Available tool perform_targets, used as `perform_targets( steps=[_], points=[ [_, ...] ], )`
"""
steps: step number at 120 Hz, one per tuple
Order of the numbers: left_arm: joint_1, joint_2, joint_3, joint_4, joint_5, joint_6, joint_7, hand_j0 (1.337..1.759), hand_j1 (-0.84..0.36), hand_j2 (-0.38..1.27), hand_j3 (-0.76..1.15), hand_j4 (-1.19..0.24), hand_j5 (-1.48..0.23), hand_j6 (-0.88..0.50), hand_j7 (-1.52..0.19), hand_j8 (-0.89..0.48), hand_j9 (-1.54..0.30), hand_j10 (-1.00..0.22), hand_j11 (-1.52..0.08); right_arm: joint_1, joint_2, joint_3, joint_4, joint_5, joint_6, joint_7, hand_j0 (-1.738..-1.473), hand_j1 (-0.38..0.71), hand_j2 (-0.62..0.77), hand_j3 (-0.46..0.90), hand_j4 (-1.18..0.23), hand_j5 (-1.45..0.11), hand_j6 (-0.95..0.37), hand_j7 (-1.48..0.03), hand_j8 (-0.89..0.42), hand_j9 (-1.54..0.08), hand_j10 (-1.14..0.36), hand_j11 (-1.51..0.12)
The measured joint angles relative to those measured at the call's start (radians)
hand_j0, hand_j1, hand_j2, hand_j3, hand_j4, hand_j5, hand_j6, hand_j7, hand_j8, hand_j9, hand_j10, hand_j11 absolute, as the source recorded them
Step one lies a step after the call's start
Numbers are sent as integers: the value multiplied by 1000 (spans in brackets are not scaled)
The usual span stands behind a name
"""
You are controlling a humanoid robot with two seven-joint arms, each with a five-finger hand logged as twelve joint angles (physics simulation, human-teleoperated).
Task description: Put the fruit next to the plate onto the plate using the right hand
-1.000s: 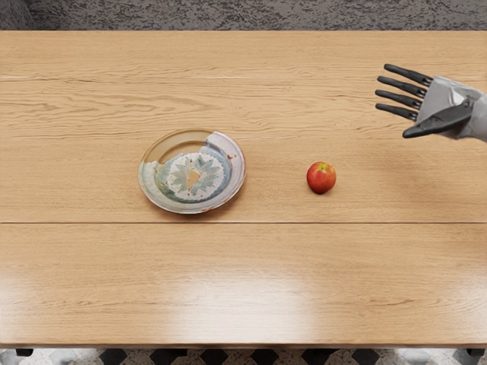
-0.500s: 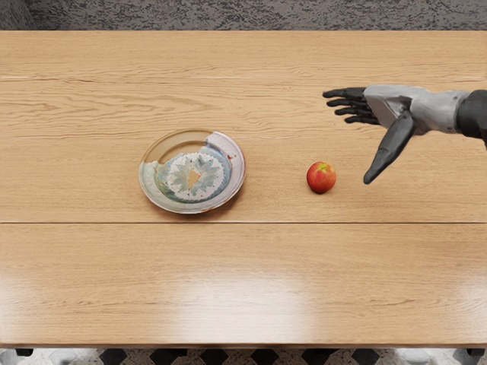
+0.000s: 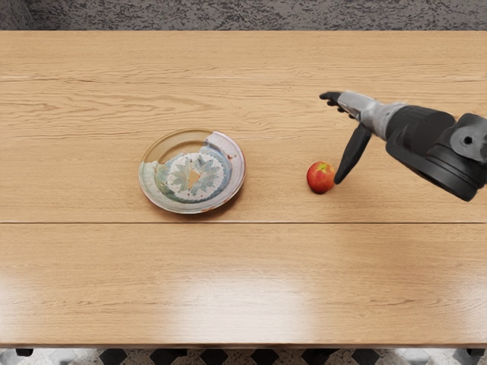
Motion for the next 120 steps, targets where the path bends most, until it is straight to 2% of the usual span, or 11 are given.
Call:
perform_targets(
  steps=[22, 42, 76, 101, 120],
  points=[
    [0, 0, 0, 0, 0, 0, 0, 1658, 74, 46, 0, -230, -299, -231, -299, -230, -299, -230, -299, 20, 92, -132, 5, -9, -158, -3, -1658, -303, -6, 0, -41, -51, -42, -51, -42, -51, -41, -51],
    [0, 0, 0, 0, 0, 0, 0, 1658, 74, 46, 0, -230, -299, -231, -299, -230, -299, -230, -299, 25, 151, -195, 3, -13, -234, -4, -1658, -237, -17, 0, -96, -122, -97, -122, -96, -122, -95, -122],
    [0, 0, 0, 0, 0, 0, 0, 1658, 74, 46, 0, -230, -299, -230, -299, -230, -299, -230, -299, 33, 207, -262, -7, -9, -259, -4, -1658, -106, -39, 0, -204, -264, -205, -264, -205, -264, -204, -264],
    [0, 0, 0, 0, 0, 0, 0, 1658, 74, 46, 0, -230, -299, -231, -299, -230, -299, -230, -299, 42, 253, -297, -76, -1, -261, -4, -1658, -51, -48, 0, -250, -324, -251, -324, -251, -324, -250, -324],
    [0, 0, 0, 0, 0, 0, 0, 1658, 74, 46, 0, -230, -299, -231, -299, -230, -299, -230, -299, 43, 262, -328, -98, 1, -261, -4, -1658, -23, -53, 0, -273, -354, -274, -354, -274, -354, -273, -354]
  ],
)
